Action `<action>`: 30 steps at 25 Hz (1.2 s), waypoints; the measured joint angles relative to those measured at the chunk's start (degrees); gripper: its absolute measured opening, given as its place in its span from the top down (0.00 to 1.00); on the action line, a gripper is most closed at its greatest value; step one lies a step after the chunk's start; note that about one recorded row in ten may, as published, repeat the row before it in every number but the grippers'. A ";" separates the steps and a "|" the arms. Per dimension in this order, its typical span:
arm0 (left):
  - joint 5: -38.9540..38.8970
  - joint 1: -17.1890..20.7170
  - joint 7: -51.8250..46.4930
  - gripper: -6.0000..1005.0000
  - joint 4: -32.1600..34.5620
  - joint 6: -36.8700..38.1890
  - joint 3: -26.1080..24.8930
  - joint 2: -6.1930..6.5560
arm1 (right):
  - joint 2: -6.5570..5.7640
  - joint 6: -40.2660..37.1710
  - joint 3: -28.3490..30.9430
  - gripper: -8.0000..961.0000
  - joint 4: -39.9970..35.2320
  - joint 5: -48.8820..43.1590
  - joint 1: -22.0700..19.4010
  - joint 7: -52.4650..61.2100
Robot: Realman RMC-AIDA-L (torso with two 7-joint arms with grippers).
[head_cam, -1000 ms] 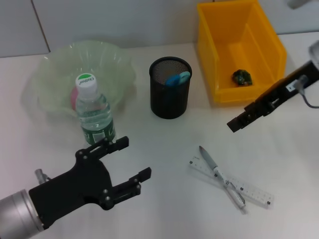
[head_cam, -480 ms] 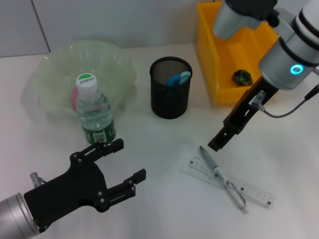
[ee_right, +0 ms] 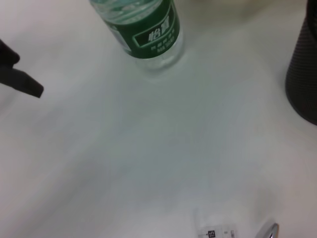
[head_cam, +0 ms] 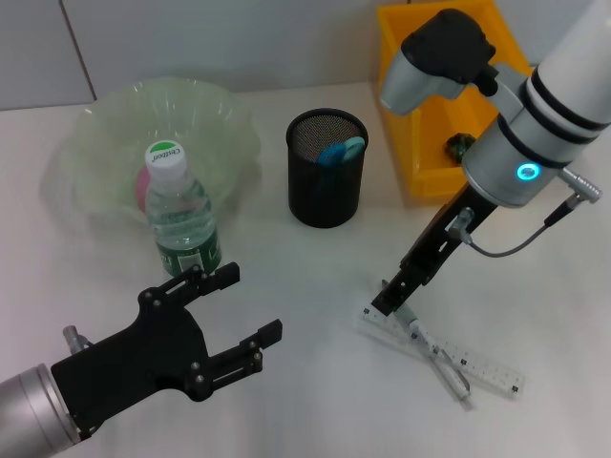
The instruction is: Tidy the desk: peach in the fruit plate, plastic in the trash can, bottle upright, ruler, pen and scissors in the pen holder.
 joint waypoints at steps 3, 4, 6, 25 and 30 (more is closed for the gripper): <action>0.00 -0.05 0.00 0.22 -0.04 -0.05 -0.01 -0.06 | 0.03 0.23 -0.07 0.14 0.20 0.56 -0.10 -0.01; 0.00 -0.07 0.00 0.22 -0.04 -0.06 -0.01 -0.07 | 0.03 0.23 -0.07 0.14 0.20 0.56 -0.10 -0.01; 0.00 -0.10 0.00 0.22 -0.04 -0.07 -0.01 -0.07 | 0.04 0.79 -0.08 0.14 0.57 0.75 -0.15 -0.02; -0.03 -0.35 0.00 0.22 -0.04 -0.08 -0.01 -0.06 | 0.32 4.77 -4.25 0.14 2.42 1.84 -1.54 0.34; -0.03 -0.35 0.00 0.22 -0.04 -0.08 -0.01 -0.06 | 0.32 5.46 -4.55 0.14 3.00 2.57 -1.69 0.34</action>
